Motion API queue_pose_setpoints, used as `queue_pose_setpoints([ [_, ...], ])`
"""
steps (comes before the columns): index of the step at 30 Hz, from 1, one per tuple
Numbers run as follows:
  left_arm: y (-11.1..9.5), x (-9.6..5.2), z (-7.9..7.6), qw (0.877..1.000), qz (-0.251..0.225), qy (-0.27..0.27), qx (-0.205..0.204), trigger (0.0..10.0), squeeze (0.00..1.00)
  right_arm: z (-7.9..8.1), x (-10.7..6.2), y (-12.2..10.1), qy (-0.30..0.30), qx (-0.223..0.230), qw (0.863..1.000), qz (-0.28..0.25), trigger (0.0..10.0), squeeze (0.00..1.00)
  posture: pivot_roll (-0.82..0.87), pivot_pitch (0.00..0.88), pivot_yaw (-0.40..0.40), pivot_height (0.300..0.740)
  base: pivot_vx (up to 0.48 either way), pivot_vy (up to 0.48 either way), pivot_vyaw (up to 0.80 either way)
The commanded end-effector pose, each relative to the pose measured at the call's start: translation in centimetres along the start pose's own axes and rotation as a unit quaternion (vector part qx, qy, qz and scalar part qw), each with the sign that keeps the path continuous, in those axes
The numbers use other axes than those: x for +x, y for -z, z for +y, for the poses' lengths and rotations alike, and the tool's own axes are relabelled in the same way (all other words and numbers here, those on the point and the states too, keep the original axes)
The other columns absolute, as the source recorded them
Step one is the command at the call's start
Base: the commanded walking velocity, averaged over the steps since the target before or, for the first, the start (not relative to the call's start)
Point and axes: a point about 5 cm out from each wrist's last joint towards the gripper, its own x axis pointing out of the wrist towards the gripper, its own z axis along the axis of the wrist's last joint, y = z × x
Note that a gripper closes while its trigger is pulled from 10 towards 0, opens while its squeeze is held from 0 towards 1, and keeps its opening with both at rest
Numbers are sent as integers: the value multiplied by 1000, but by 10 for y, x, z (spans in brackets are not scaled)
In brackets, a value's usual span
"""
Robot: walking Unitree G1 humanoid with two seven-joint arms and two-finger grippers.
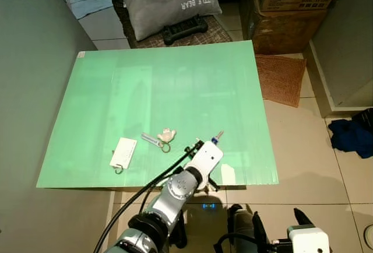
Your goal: Hang keys on a hook
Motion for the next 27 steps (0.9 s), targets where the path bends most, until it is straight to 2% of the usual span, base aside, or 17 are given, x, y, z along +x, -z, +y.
queue_pose_setpoints([
  [1, 7, -4, -3, 1000, 6, 2, 4, 0, 0, 0, -2, 7, 2, 1, 1000, 19, 10000, 0, -335, 332, 136, 740, 0, 0, 0],
  [2, 7, -4, -3, 1000, 6, 2, 4, 0, 0, 0, -2, 7, 2, 1, 1000, 19, 10000, 0, -335, 332, 136, 740, 0, 0, 0],
  [6, -12, -5, 9, 998, -42, -10, -43, 0, 0, -1, 5, 8, -2, -1, 1000, 13, 10000, 0, -328, 298, 130, 740, 0, 0, 0],
  [10, -20, -10, 20, 997, -63, -21, -43, 0, 0, -3, 16, 7, -7, -3, 1000, 2, 10000, 0, -308, 259, 119, 740, 0, 0, 0],
  [13, -24, -16, 28, 995, -72, -30, -56, 0, 0, -5, 27, 5, -13, -7, 1000, -8, 10000, 0, -284, 221, 114, 740, 0, 0, 0],
  [16, -28, -24, 39, 991, -86, -41, -96, 0, 0, -8, 46, 4, -16, -9, 1000, -23, 10000, 0, -257, 179, 106, 740, 0, 0, 0],
  [23, -28, -24, 39, 991, -86, -41, -96, 0, 0, -8, 46, 4, -16, -9, 1000, -23, 10000, 0, -257, 179, 106, 740, 0, 0, 0],
  [24, -29, -26, 47, 989, -89, -49, -111, 10000, 0, -7, 60, 0, -23, -8, 999, -36, 10000, 0, -217, 130, 92, 740, 0, 0, 0],
  [25, -29, -26, 47, 989, -89, -49, -111, 10000, 0, -7, 60, 0, -23, -8, 999, -36, 10000, 0, -217, 130, 92, 740, 0, 0, 0],
  [27, -28, -23, 51, 987, -87, -53, -127, 10000, 1000, -5, 69, -4, -28, -7, 999, -46, 10000, 0, -214, 140, 96, 740, 0, 0, 0],
])
